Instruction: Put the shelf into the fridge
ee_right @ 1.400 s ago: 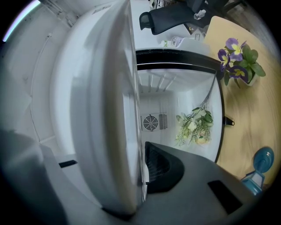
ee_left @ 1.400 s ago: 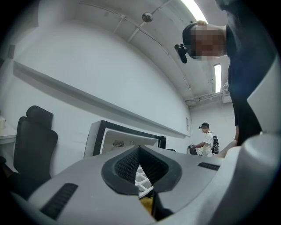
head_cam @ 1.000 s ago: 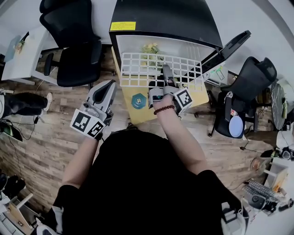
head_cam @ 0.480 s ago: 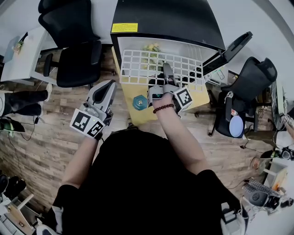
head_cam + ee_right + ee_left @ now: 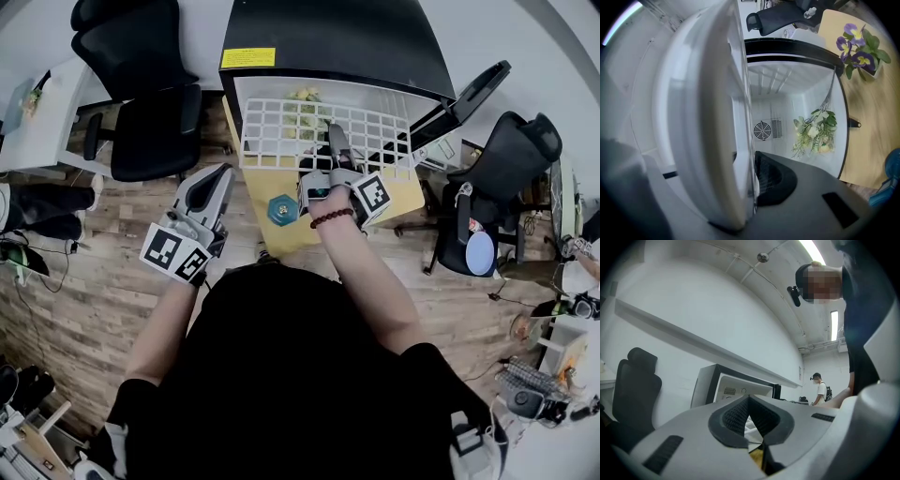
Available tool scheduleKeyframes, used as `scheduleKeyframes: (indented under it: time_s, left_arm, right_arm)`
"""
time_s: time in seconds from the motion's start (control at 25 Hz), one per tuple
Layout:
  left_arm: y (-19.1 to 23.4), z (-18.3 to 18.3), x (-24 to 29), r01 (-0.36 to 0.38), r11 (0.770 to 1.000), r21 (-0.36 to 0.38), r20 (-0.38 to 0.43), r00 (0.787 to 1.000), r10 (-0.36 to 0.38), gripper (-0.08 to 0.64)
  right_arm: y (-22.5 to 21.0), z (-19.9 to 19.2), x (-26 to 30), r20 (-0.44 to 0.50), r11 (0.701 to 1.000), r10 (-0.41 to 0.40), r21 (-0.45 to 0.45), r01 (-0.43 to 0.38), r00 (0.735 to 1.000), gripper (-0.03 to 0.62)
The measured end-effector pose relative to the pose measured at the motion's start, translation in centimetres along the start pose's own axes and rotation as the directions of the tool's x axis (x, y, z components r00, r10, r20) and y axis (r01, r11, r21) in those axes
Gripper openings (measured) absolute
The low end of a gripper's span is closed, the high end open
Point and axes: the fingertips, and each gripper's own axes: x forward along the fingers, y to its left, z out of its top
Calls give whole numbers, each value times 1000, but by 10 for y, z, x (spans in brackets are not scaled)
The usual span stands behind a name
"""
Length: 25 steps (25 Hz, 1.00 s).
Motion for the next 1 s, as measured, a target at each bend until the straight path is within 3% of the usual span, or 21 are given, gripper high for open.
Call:
scheduleKeyframes:
  time_s: [0.28, 1.0]
  left_arm:
    - [2, -3, 1, 0, 1000, -4, 1, 1000, 0, 18]
    - [4, -5, 10, -2, 1000, -15, 6, 1000, 2, 18]
  right_arm:
    - [0, 0, 2, -11, 1000, 15, -2, -15, 1000, 97]
    - [-5, 8, 24, -53, 999, -35, -2, 35, 998, 95]
